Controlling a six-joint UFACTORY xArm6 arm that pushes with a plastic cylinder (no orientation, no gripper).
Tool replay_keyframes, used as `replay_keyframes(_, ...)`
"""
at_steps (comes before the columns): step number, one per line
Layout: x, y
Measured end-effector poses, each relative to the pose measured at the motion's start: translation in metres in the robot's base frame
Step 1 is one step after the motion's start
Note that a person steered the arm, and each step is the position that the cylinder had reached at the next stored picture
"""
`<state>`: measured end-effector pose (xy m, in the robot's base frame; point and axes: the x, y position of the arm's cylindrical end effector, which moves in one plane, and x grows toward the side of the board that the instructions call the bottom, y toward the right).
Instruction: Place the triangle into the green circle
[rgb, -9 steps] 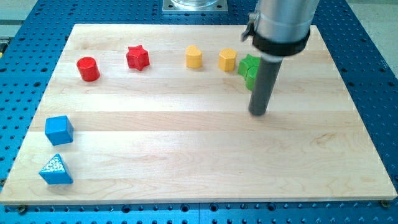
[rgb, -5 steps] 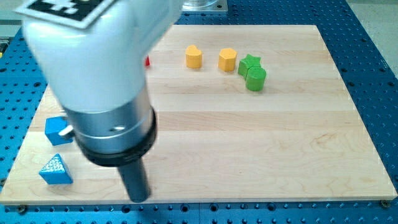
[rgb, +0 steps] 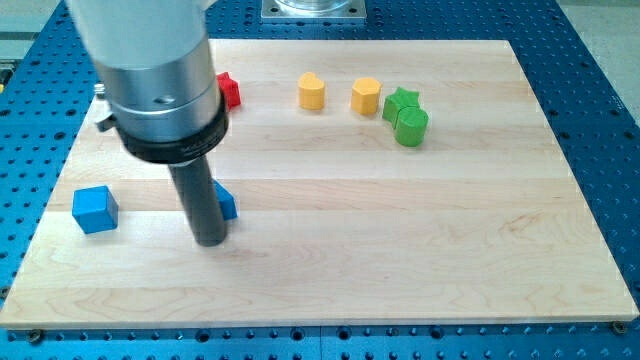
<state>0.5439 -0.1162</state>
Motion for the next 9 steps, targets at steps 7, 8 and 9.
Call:
replay_keyframes(7, -0.083, 0.104)
replay_keyframes(8, -0.096, 0.036)
replay_keyframes(9, -0.118, 0.041)
